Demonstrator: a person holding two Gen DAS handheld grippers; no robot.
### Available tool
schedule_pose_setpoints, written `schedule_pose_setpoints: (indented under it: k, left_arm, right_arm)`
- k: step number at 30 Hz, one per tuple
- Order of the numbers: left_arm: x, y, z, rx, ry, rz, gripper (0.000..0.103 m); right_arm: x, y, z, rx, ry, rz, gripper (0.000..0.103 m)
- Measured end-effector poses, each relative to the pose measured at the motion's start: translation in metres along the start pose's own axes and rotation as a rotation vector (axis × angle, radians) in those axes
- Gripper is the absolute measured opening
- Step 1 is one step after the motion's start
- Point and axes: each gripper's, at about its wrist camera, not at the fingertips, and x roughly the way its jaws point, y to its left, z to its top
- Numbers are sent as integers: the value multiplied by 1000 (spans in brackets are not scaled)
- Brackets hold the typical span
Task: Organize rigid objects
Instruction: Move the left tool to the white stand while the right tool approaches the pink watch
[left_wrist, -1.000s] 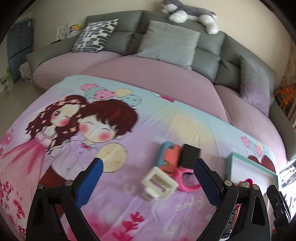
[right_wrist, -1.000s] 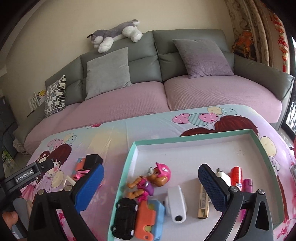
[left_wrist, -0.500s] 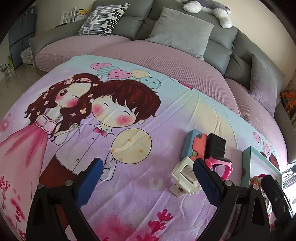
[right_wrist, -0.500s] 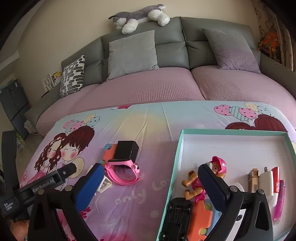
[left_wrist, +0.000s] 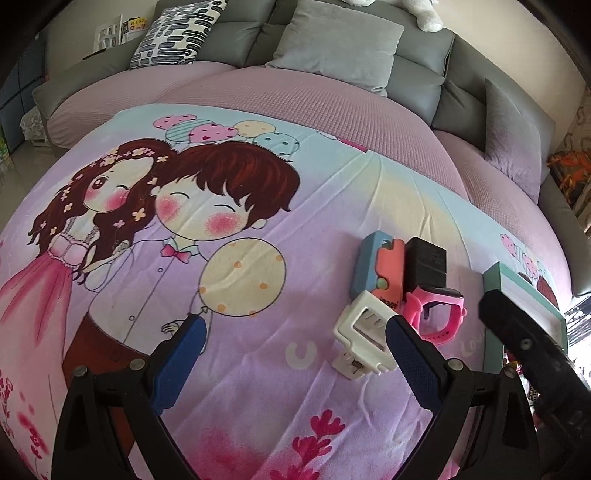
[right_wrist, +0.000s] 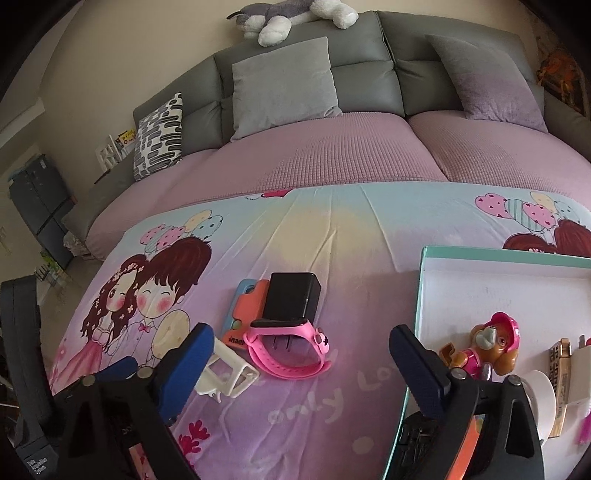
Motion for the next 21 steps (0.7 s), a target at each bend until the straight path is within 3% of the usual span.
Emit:
schedule_pose_setpoints:
  k: [11, 18, 21]
  left_arm:
    - [17, -29, -9, 121, 51, -46, 98]
    - [32, -33, -11, 146, 83, 8, 98]
    - [35, -26, -9, 120, 74, 68, 98]
  right_arm:
    - [-1, -16, 1, 43, -3, -2, 92]
    - [2, -18, 0, 46, 7, -2, 92]
    - [3, -17, 0, 39, 11, -1, 92]
